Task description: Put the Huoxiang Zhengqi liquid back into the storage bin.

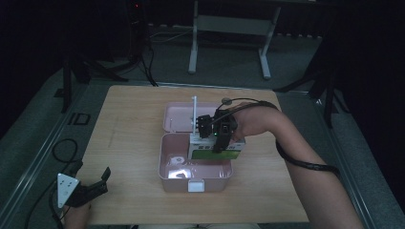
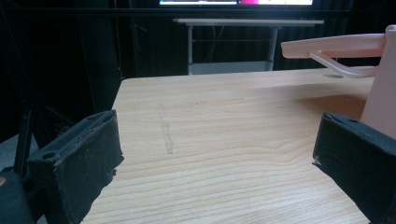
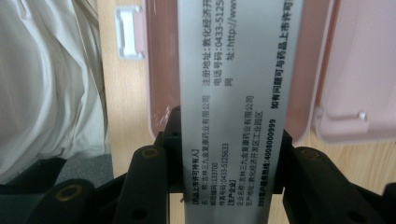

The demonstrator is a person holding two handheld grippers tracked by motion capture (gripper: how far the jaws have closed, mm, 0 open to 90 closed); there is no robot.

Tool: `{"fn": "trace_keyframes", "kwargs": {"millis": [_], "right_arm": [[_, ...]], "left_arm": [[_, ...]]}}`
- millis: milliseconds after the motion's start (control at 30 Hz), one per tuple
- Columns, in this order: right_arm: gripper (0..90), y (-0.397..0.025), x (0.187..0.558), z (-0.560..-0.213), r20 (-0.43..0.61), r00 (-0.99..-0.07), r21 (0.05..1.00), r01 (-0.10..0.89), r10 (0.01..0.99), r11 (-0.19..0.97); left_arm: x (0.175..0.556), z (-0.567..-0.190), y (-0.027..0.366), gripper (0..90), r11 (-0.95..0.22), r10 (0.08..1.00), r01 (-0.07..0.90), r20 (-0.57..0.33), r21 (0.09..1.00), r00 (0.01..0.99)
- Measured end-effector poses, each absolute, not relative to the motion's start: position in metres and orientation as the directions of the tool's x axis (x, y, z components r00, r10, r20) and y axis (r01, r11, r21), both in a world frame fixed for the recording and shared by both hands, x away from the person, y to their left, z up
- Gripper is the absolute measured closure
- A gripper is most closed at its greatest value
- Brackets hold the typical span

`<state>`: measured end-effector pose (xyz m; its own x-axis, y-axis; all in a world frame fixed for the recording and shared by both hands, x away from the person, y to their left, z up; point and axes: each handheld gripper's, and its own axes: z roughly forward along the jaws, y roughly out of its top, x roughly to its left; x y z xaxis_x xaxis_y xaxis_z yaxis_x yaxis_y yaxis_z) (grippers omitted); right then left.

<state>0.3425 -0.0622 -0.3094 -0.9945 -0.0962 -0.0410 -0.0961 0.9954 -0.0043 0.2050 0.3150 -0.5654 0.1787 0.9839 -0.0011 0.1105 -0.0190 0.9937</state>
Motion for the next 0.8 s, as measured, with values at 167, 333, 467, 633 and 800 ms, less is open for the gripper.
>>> {"fn": "trace_keyframes", "kwargs": {"millis": [167, 333, 467, 633, 800], "right_arm": [[63.0, -0.052, 0.341, -0.316, -0.031, -0.994, 0.003, -0.106, -0.106, 0.994], [63.0, -0.041, 0.339, -0.328, -0.023, -0.993, -0.008, -0.119, -0.119, 0.993], [63.0, -0.034, 0.337, -0.340, -0.004, -0.992, -0.020, -0.124, -0.124, 0.992], [62.9, -0.033, 0.341, -0.358, 0.007, -0.994, -0.038, -0.113, -0.113, 0.993], [62.9, -0.034, 0.343, -0.376, 0.023, -0.994, -0.041, -0.110, -0.110, 0.993]], "left_arm": [[0.205, -0.565, 0.315, 1.1, -0.018, 0.983, 0.110, -0.002, 0.994, 0.182], [0.205, -0.565, 0.315, 1.1, -0.017, 0.984, 0.108, -0.003, 0.994, 0.181], [0.205, -0.566, 0.315, 1.1, -0.015, 0.983, 0.108, -0.005, 0.994, 0.182], [0.205, -0.565, 0.315, 1.1, -0.016, 0.983, 0.109, -0.004, 0.994, 0.182], [0.205, -0.565, 0.315, 1.1, -0.017, 0.983, 0.111, -0.003, 0.994, 0.181]]}}
